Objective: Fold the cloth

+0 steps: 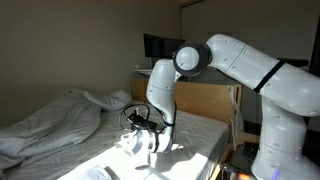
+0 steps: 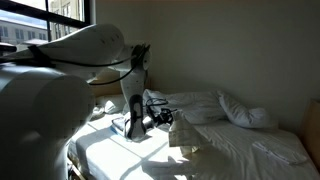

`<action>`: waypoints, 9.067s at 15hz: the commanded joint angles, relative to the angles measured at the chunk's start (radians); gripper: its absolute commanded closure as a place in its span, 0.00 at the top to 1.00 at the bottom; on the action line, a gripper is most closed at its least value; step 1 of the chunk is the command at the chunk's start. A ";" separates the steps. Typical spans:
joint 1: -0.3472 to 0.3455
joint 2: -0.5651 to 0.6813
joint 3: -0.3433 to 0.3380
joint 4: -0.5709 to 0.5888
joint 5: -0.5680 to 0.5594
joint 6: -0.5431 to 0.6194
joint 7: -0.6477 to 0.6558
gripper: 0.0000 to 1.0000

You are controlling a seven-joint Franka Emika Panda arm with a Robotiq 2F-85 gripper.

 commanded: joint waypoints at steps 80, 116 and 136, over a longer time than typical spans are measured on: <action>-0.009 -0.084 -0.384 0.208 -0.232 0.380 -1.744 0.11; 0.075 -0.052 -0.416 0.025 -0.312 0.451 -1.699 0.10; -0.033 -0.055 -0.300 -0.131 -0.235 0.220 -1.565 0.10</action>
